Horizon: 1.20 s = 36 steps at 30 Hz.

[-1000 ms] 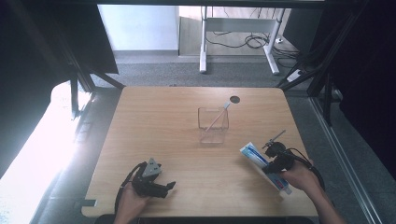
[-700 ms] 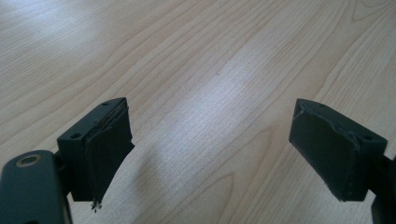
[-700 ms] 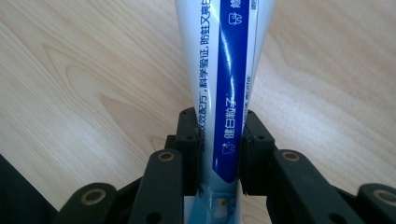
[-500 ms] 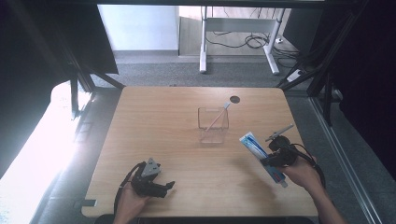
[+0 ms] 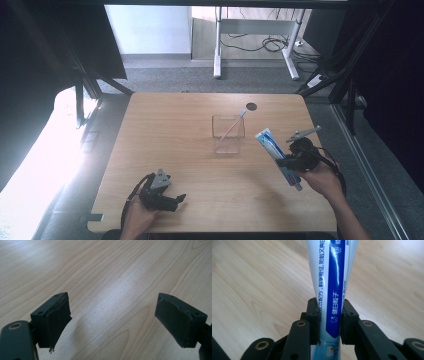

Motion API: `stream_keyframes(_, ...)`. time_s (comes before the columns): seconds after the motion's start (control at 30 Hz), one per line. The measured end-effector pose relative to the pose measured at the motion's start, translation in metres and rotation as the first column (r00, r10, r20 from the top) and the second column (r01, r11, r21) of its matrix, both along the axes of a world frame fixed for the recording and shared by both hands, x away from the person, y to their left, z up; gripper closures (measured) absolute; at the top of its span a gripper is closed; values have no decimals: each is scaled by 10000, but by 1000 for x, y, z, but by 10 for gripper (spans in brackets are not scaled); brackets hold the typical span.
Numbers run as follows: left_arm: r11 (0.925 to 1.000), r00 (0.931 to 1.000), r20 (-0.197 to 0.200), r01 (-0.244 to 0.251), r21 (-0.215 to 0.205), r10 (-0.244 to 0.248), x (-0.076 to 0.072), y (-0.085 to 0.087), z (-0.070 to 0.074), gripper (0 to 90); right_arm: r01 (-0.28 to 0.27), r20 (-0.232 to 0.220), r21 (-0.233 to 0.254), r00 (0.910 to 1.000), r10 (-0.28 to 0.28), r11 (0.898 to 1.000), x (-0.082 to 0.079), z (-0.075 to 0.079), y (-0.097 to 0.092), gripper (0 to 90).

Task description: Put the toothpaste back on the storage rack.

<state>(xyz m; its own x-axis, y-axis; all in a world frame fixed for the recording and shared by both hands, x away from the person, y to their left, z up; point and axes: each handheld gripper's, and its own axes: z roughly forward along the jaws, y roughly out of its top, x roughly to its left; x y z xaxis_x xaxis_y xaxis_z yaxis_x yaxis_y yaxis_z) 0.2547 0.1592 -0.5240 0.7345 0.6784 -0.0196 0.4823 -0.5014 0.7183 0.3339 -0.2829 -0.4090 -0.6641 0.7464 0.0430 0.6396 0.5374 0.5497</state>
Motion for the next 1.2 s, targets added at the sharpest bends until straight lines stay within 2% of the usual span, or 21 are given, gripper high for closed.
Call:
stream_keyframes(0.27,10000,10000,85,30,25,-30,0,0,1,132,96,819,526,9965,-139,9986,4,12,6,734)
stream_keyframes(0.77,10000,9999,72,79,-1,-79,0,-2,0,132,63,1321,1131,9910,-213,9936,18,19,26,733)
stream_keyframes(1.2,9999,10000,61,70,-95,-69,0,-1,0,132,-160,1728,1554,9849,-112,9877,32,27,50,733)
